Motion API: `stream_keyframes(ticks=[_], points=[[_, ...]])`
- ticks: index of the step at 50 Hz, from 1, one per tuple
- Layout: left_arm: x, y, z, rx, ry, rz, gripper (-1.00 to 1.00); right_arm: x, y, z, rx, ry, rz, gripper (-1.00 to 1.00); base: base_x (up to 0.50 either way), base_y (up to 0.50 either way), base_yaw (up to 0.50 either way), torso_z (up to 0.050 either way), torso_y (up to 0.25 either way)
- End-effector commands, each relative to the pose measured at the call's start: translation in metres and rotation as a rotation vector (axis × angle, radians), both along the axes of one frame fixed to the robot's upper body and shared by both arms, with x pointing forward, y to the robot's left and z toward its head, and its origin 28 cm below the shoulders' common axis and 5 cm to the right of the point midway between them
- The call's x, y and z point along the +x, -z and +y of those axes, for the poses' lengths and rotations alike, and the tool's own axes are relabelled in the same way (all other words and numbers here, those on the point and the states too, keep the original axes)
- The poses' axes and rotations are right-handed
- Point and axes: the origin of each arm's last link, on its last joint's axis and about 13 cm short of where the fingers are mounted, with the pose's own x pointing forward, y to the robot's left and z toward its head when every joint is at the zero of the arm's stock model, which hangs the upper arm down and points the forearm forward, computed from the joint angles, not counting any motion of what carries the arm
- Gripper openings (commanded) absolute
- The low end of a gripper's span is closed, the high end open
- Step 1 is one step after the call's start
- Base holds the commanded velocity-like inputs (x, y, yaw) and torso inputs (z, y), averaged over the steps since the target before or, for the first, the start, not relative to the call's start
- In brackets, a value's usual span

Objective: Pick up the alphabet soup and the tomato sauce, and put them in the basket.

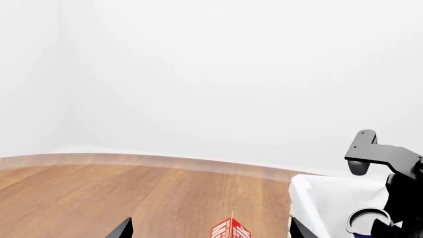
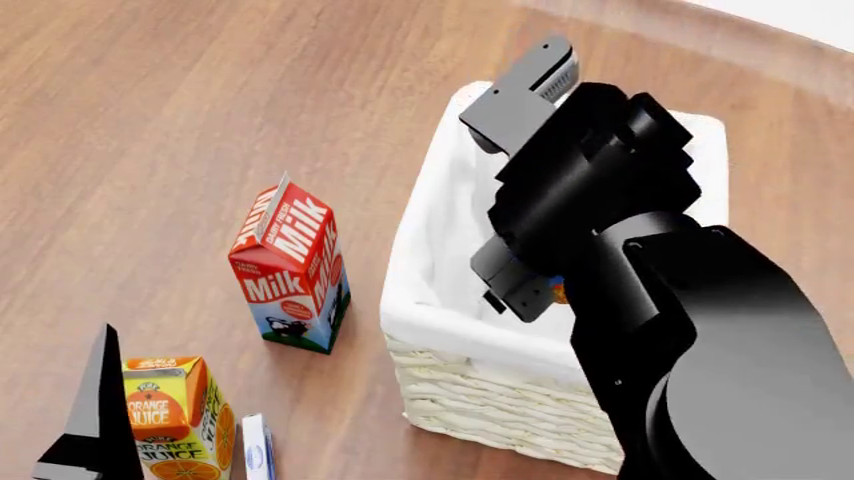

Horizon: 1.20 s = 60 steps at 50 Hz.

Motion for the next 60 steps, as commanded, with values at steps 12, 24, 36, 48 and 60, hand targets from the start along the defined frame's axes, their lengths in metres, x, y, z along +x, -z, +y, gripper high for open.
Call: stream_keyframes(ticks=[12,24,36,48,60], points=[[0.001,0.002,-0.001,0.005,0.001,0.008,1.00,0.002,0.000,0.000,-0.019,-0.001,-0.021,-1.00,0.00,0.00,0.00,0.001,0.001],[0.001,0.002,-0.001,0.005,0.004,0.007,1.00,0.001,0.000,-0.001,-0.028,0.008,-0.026,1.00,0.00,0.00,0.00,0.000,0.000],[0.000,0.002,-0.001,0.003,0.004,0.005,1.00,0.001,0.002,-0.003,-0.029,0.014,-0.028,1.00,0.00,0.00,0.00,0.000,0.000],[-0.001,0.000,-0.001,0.002,0.004,0.002,1.00,-0.004,-0.013,-0.008,-0.049,0.016,-0.046,1.00,0.00,0.00,0.00,0.000,0.000],[-0.004,-0.003,-0.004,0.003,0.015,-0.008,1.00,-0.026,-0.031,-0.014,-0.078,-0.012,-0.065,1.00,0.00,0.00,0.00,0.000,0.000]])
